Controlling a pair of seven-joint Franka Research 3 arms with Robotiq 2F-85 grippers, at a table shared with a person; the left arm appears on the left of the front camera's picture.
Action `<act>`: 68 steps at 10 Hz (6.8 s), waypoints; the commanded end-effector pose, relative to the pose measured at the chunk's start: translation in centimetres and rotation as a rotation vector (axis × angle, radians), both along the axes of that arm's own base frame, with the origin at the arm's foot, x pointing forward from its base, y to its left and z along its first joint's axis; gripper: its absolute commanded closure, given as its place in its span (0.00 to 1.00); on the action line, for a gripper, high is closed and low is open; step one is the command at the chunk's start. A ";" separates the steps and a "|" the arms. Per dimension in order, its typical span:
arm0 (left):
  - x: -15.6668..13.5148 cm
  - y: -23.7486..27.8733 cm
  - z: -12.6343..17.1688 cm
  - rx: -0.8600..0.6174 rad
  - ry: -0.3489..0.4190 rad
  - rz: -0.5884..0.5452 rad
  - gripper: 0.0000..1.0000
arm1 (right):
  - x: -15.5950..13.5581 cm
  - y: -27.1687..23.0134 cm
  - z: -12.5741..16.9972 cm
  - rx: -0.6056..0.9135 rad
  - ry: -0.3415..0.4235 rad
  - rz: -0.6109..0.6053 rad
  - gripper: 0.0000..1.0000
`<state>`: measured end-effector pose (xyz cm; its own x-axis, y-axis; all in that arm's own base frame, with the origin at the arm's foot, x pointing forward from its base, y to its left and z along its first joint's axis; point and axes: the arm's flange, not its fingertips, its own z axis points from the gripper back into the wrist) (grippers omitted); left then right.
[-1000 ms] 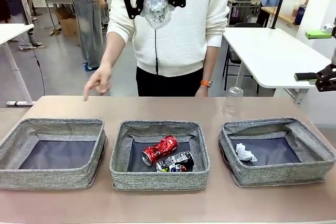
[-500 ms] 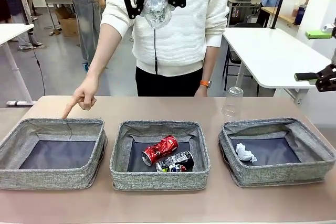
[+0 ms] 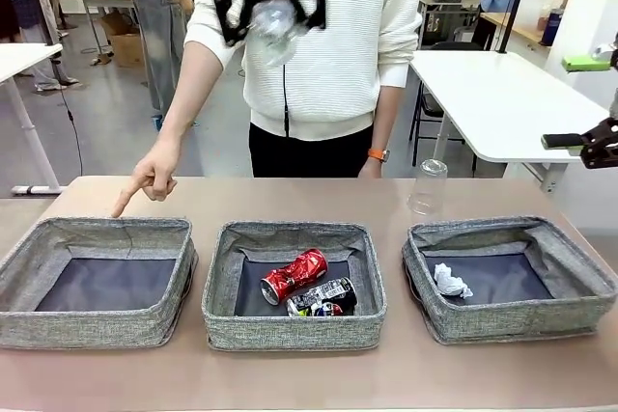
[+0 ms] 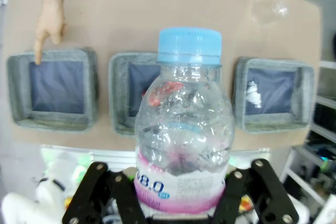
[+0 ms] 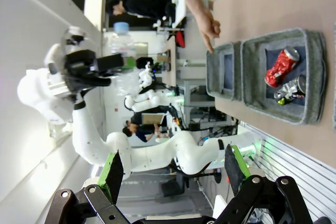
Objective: Sort the waste into the appropriate baskets.
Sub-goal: Place the picked waste into the Fabric basket indicated by the person, then pick up the waste item pointed out by the person.
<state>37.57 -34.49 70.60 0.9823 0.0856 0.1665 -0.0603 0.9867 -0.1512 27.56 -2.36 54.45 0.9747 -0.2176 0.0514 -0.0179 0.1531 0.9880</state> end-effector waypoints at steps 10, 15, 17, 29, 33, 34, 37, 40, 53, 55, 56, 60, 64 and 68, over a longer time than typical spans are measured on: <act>-7.9 27.9 -22.4 -0.238 0.105 0.339 1.00 | 0.0 0.1 0.4 0.020 0.002 0.000 0.00; -7.8 27.4 -22.2 -0.210 0.086 0.303 0.00 | 0.0 0.1 0.4 0.020 0.002 0.000 0.00; -7.8 27.4 -22.2 -0.213 0.086 0.296 0.00 | 0.0 0.1 0.4 0.020 0.002 0.000 0.00; -10.2 34.1 -16.6 -1.509 -0.042 -0.306 0.00 | 0.0 0.1 0.4 0.020 0.002 0.000 0.00; -13.4 39.1 -18.7 -1.573 -0.197 -0.168 0.00 | 0.0 0.1 0.4 0.020 0.002 0.000 0.00; -14.8 39.2 -19.1 -1.429 -0.222 -0.174 0.00 | 0.0 0.1 0.4 0.020 0.002 0.000 0.00; -10.2 40.2 -14.5 -1.486 -0.219 -0.162 0.00 | 0.0 0.1 0.4 0.020 0.002 0.000 0.00; -10.2 40.2 -14.5 -1.486 -0.219 -0.162 0.00 | 0.0 0.1 0.4 0.020 0.002 0.000 0.00; -10.2 40.2 -14.5 -1.486 -0.219 -0.162 0.00 | 0.0 0.1 0.4 0.020 0.002 0.000 0.00; -10.2 40.2 -14.5 -1.486 -0.219 -0.162 0.00 | 0.0 0.1 0.4 0.020 0.002 0.000 0.00; -10.2 40.2 -14.5 -1.486 -0.219 -0.162 0.00 | 0.0 0.1 0.4 0.020 0.002 0.000 0.00; -10.2 40.2 -14.5 -1.486 -0.219 -0.162 0.00 | 2.6 -0.6 0.0 -0.179 -0.355 -0.023 0.00; -10.2 40.2 -14.5 -1.486 -0.219 -0.162 0.00 | 10.2 1.7 -2.1 -0.558 -0.980 -0.184 0.00; -10.2 40.2 -14.5 -1.486 -0.219 -0.162 0.00 | 9.5 0.9 -1.4 -0.472 -0.820 -0.050 0.00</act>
